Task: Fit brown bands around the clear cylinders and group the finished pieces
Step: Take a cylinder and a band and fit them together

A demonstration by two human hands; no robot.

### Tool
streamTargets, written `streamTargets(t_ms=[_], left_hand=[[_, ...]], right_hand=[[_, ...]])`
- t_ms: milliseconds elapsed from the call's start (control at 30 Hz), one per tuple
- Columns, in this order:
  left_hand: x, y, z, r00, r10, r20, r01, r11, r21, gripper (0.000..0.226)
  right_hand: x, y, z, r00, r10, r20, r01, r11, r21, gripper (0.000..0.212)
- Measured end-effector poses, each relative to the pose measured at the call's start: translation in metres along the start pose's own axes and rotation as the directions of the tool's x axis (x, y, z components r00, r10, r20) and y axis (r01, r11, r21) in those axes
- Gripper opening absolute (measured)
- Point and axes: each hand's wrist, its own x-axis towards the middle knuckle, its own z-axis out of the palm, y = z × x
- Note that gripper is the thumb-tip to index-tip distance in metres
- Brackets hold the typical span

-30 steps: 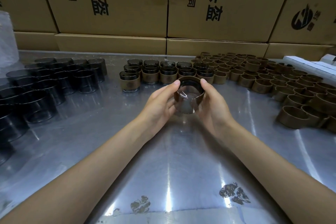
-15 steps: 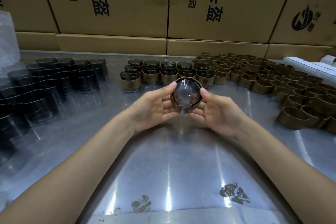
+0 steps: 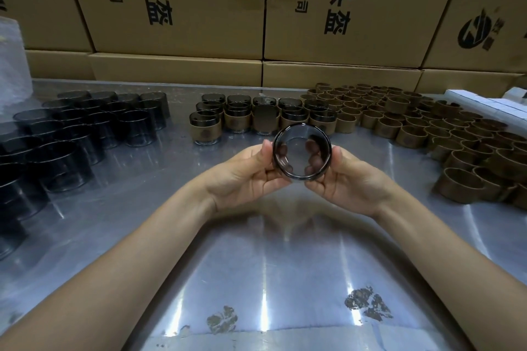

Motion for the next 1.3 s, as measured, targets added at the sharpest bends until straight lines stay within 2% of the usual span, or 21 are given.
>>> streamTargets(t_ms=[167, 233, 333, 400, 500, 567, 633, 700, 767, 800, 867, 933, 1033, 1200, 1300], left_hand=[[0.0, 0.0, 0.0, 1.0, 0.001, 0.009, -0.001, 0.999, 0.05, 0.064], [-0.001, 0.002, -0.002, 0.999, 0.012, -0.031, -0.011, 0.999, 0.041, 0.065], [-0.002, 0.006, -0.002, 0.991, -0.02, -0.13, 0.025, 0.999, 0.036, 0.087], [0.002, 0.006, -0.001, 0.97, -0.02, -0.241, 0.053, 0.99, 0.134, 0.081], [0.009, 0.006, 0.004, 0.923, 0.113, -0.369, 0.032, 0.931, 0.364, 0.058], [0.01, 0.002, 0.001, 0.894, 0.251, -0.371, -0.002, 0.83, 0.558, 0.063], [0.01, -0.002, -0.006, 0.856, 0.413, -0.312, -0.07, 0.69, 0.72, 0.06], [0.007, -0.005, -0.012, 0.811, 0.551, -0.194, -0.095, 0.453, 0.886, 0.052], [0.006, -0.006, -0.015, 0.796, 0.599, -0.089, -0.043, 0.202, 0.978, 0.048], [0.005, -0.007, -0.016, 0.801, 0.596, -0.055, -0.018, 0.116, 0.993, 0.047], [0.004, -0.007, -0.019, 0.817, 0.577, -0.004, 0.007, -0.003, 1.0, 0.044], [0.003, -0.008, -0.02, 0.826, 0.563, 0.034, 0.01, -0.076, 0.997, 0.04], [0.004, -0.01, -0.023, 0.826, 0.562, 0.04, 0.01, -0.085, 0.996, 0.035], [0.008, -0.01, -0.036, 0.782, 0.615, -0.102, 0.087, 0.055, 0.995, 0.026], [0.011, -0.008, -0.045, 0.742, 0.648, -0.171, 0.168, 0.068, 0.983, 0.026]], right_hand=[[0.0, -0.003, 0.0, 0.999, 0.006, 0.04, -0.004, 0.999, -0.042, 0.033], [0.001, -0.001, -0.003, 0.999, -0.007, -0.035, 0.006, 1.0, -0.03, 0.042], [0.003, 0.0, -0.006, 0.986, 0.008, -0.167, -0.014, 0.999, -0.039, 0.057], [0.007, 0.001, 0.0, 0.956, -0.01, -0.293, -0.04, 0.986, -0.161, 0.052], [0.013, 0.007, 0.006, 0.889, -0.19, -0.416, -0.018, 0.894, -0.447, 0.038], [0.015, 0.011, 0.005, 0.839, -0.344, -0.42, 0.025, 0.797, -0.604, 0.025], [0.015, 0.013, 0.003, 0.793, -0.476, -0.381, 0.02, 0.645, -0.764, 0.016], [0.016, 0.015, 0.001, 0.786, -0.538, -0.305, -0.032, 0.456, -0.889, 0.014], [0.015, 0.018, 0.0, 0.805, -0.542, -0.243, -0.065, 0.326, -0.943, 0.009], [0.015, 0.02, -0.002, 0.813, -0.534, -0.23, -0.081, 0.288, -0.954, 0.008], [0.017, 0.021, -0.006, 0.819, -0.526, -0.229, -0.113, 0.243, -0.963, 0.008], [0.019, 0.023, -0.009, 0.827, -0.509, -0.241, -0.13, 0.244, -0.961, 0.006], [0.019, 0.027, -0.012, 0.846, -0.475, -0.243, -0.131, 0.257, -0.958, 0.006], [0.02, 0.03, -0.014, 0.832, -0.473, -0.288, -0.147, 0.314, -0.938, 0.022], [0.021, 0.034, -0.015, 0.842, -0.431, -0.325, -0.207, 0.299, -0.932, 0.031]])
